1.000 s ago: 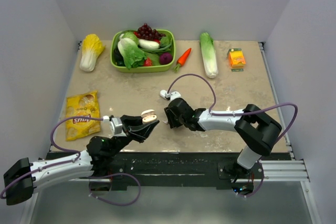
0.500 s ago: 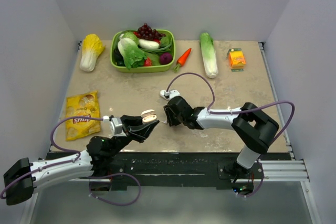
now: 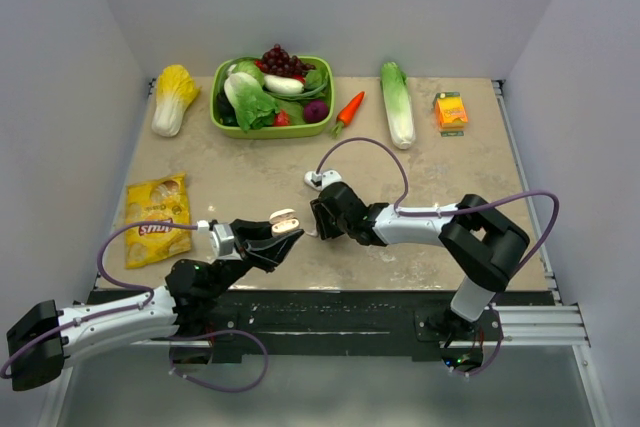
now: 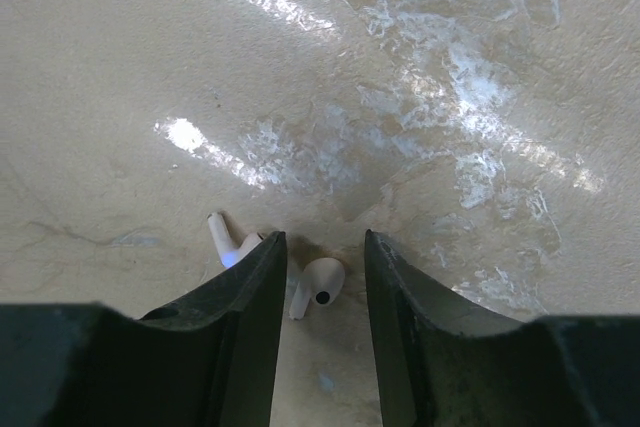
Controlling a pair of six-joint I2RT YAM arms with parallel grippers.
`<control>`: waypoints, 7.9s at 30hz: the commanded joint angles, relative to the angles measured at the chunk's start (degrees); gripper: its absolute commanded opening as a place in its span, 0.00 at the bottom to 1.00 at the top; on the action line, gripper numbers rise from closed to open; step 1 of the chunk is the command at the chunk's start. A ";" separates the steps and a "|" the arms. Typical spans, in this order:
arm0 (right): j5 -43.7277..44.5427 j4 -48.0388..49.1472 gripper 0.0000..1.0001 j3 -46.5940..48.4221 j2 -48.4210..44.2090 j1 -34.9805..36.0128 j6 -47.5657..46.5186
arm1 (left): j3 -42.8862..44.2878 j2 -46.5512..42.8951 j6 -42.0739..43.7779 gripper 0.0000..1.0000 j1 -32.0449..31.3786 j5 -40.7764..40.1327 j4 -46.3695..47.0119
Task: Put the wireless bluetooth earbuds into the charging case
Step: Pick up the earbud from the center of the board, then place the earbud in the charging case.
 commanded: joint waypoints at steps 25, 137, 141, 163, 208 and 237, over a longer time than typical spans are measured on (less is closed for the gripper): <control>5.58 -7.53 0.42 0.07 -0.46 2.51 -0.11 | -11.05 2.04 -0.30 0.00 -0.25 0.39 5.00; -18.68 42.82 0.00 -20.58 -64.71 0.57 -5.64 | 24.27 31.56 15.70 0.00 1.15 14.28 43.41; -17.19 45.54 0.00 -20.58 -63.39 0.57 -6.26 | 26.83 32.88 14.29 0.00 1.15 14.81 43.58; -14.11 50.21 0.00 -21.81 -59.35 0.57 -8.28 | 28.94 34.03 3.22 0.00 1.24 14.10 42.62; -18.32 36.77 0.22 -19.71 -59.26 0.57 -11.27 | 29.38 34.03 3.39 0.00 1.15 15.69 43.85; 7.24 3.47 0.64 -4.77 -62.17 0.57 -5.65 | 26.48 32.89 7.43 0.00 1.15 14.54 42.62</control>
